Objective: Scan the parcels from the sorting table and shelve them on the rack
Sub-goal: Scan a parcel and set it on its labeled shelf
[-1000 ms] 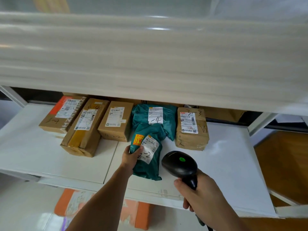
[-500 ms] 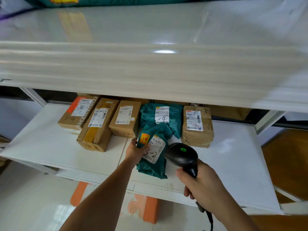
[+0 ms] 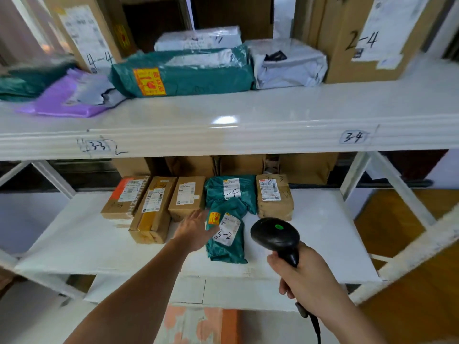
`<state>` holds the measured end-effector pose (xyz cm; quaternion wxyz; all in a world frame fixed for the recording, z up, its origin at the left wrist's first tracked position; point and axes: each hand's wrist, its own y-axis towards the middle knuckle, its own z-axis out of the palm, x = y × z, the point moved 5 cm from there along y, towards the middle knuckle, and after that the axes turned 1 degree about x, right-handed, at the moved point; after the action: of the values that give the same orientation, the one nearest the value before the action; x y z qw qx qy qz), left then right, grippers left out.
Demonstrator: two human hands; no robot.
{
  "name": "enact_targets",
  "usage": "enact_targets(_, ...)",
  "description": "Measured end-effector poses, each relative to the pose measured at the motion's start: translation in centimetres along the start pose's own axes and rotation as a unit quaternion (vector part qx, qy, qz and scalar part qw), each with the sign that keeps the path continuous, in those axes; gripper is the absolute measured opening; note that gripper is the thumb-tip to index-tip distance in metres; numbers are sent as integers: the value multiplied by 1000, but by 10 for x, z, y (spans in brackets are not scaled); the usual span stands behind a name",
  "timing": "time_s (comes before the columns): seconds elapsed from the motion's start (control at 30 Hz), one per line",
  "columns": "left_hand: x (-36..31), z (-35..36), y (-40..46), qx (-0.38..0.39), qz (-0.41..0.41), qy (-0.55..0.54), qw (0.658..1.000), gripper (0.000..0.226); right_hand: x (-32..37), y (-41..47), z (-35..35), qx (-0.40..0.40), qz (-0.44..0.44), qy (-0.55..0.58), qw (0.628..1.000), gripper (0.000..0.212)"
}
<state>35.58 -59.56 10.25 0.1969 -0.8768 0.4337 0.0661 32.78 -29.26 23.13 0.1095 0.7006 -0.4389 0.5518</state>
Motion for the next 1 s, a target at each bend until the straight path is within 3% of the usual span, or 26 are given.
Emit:
enact_targets(0.27,-58,-24,-77,-6,101,69,993,82,-1,-114,-1,-90,27,21,995,7)
enact_targets(0.57,-165,4,-154,11,184,108,977,84,-29,-225,-49,-169,39,46,984,7)
enact_targets(1.0,-448,98,-248,51,378,63,922,84,-129,-377,-220,-362,58,53,929,13)
